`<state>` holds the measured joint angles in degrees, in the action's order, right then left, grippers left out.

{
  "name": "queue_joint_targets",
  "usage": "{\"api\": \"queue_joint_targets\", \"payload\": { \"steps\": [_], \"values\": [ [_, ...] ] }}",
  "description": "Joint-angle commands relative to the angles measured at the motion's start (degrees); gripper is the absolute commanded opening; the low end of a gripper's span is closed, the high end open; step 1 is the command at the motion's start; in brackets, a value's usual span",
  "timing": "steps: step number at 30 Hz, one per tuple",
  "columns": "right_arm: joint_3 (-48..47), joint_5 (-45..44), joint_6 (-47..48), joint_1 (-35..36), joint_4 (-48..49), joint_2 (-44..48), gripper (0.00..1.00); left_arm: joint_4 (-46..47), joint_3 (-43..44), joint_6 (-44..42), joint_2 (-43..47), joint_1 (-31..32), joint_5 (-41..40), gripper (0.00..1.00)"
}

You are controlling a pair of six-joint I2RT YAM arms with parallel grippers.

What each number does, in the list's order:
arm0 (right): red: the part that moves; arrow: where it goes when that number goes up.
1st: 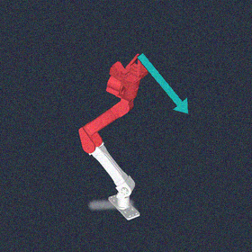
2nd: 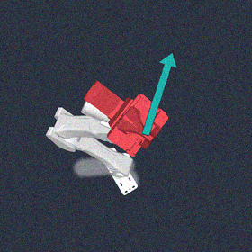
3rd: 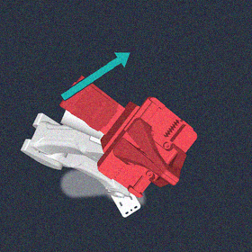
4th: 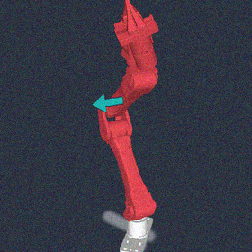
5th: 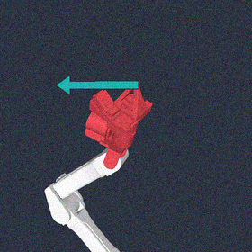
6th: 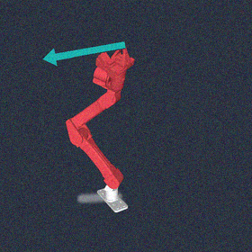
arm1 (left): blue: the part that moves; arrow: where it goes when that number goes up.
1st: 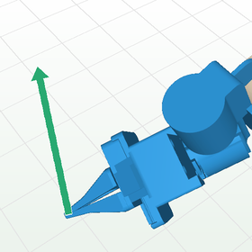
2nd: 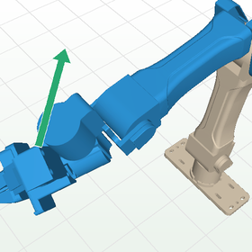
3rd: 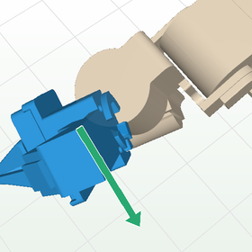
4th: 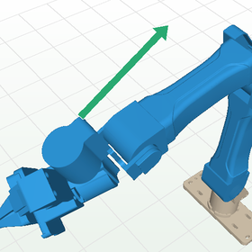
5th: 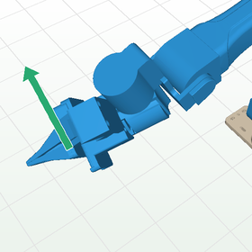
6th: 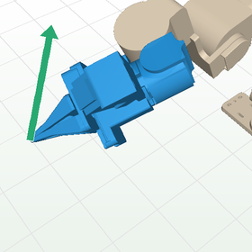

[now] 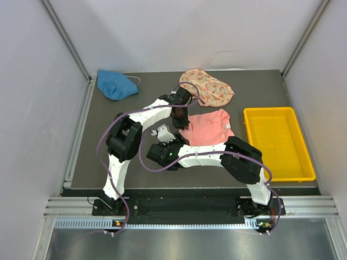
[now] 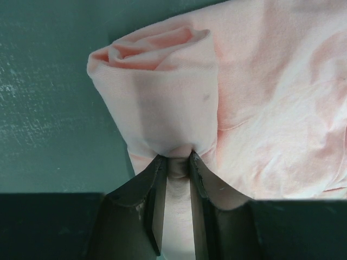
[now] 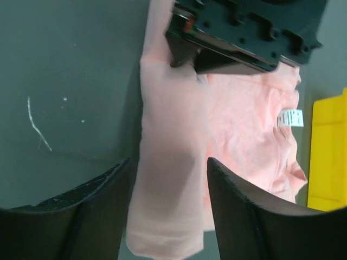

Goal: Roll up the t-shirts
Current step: Roll the T-shirt to the center of the board.

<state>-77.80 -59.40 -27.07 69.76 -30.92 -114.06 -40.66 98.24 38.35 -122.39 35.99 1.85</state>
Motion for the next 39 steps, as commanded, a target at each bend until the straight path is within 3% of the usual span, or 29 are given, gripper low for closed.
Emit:
{"api": "queue_joint_targets", "payload": {
  "steps": [1, 10, 18, 32, 39],
  "values": [
    [-3.15, -4.58, 8.33, 1.61, 3.13, -3.62, 0.59, -3.28, 0.99, -1.43, -0.75, 1.01, -0.61, 0.27],
    [-1.92, -5.20, 16.17, 1.35, 9.73, -5.82, 0.64, -4.33, 0.73, -3.36, -0.83, 0.93, -1.41, 0.28],
    [-1.13, -4.94, 17.32, 0.73, 9.65, -8.45, 0.64, -4.51, 0.82, -4.16, -1.18, 0.93, -1.32, 0.29],
    [-1.48, -4.59, 5.37, -0.76, -0.72, -11.36, 0.62, -4.60, 1.08, -4.25, -1.36, 0.93, -1.23, 0.29],
    [0.01, -0.73, -0.44, -1.20, -1.43, -10.14, 0.51, -4.42, 1.78, -4.16, -1.27, 0.93, -0.62, 0.32]
  ]
}}
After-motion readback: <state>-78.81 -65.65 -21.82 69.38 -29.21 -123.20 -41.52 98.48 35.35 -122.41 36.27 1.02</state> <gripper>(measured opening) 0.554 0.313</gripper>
